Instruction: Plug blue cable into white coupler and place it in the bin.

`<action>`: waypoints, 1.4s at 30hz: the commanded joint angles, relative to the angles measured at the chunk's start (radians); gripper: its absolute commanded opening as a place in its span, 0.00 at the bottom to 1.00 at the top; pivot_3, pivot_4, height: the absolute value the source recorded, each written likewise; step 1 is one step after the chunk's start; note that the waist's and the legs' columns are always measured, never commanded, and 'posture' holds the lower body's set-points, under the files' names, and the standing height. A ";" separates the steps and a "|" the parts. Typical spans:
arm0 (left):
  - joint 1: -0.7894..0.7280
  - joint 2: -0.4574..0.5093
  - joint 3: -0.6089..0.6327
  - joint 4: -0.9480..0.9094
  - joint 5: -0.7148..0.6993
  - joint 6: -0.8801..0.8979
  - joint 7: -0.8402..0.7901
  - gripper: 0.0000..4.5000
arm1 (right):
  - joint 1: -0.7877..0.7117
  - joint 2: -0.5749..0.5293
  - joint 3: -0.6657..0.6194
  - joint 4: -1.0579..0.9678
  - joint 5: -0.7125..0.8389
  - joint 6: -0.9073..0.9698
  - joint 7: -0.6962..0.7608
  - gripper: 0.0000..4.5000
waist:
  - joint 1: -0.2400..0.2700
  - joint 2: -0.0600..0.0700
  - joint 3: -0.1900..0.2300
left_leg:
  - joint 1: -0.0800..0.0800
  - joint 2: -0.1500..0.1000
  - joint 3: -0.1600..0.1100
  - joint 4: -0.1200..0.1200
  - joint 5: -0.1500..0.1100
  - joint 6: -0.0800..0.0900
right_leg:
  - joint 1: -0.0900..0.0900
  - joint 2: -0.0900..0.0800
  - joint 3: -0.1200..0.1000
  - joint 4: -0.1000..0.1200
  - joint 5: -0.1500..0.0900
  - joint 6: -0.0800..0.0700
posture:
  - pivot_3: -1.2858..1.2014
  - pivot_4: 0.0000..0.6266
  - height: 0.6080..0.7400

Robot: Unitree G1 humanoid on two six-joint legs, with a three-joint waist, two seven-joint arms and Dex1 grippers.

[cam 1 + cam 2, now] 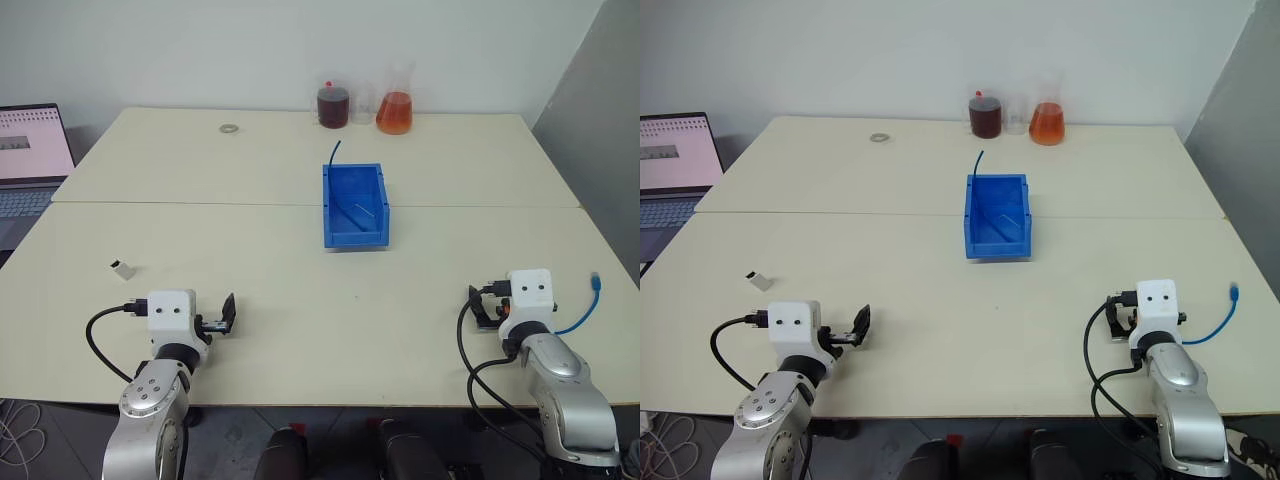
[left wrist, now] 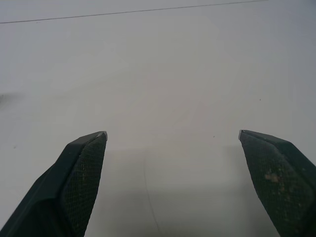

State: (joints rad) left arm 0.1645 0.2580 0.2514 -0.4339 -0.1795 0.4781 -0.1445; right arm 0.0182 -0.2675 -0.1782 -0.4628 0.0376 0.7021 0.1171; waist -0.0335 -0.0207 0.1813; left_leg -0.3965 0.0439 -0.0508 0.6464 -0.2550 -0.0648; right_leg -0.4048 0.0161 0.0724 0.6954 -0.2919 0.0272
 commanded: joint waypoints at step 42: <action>0.163 -0.125 0.222 -0.237 0.019 0.177 0.237 1.00 | 0.312 -0.007 -0.148 -0.438 0.040 0.160 0.021 1.00 | 0.001 -0.004 -0.003 | 0.000 0.001 0.000 0.000 0.000 0.000 | 0.000 0.000 0.000 -0.001 -0.003 0.002 | 0.52 0.24 1.00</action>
State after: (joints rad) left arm 0.3159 0.1401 0.4397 -0.6115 -0.1750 0.6471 0.0635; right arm 0.3105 -0.2785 -0.2973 -0.8263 0.0970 0.8388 0.1639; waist -0.0330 -0.0245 0.1781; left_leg -0.3962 0.0444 -0.0510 0.6464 -0.2550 -0.0648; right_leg -0.4046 0.0163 0.0723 0.6947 -0.2945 0.0294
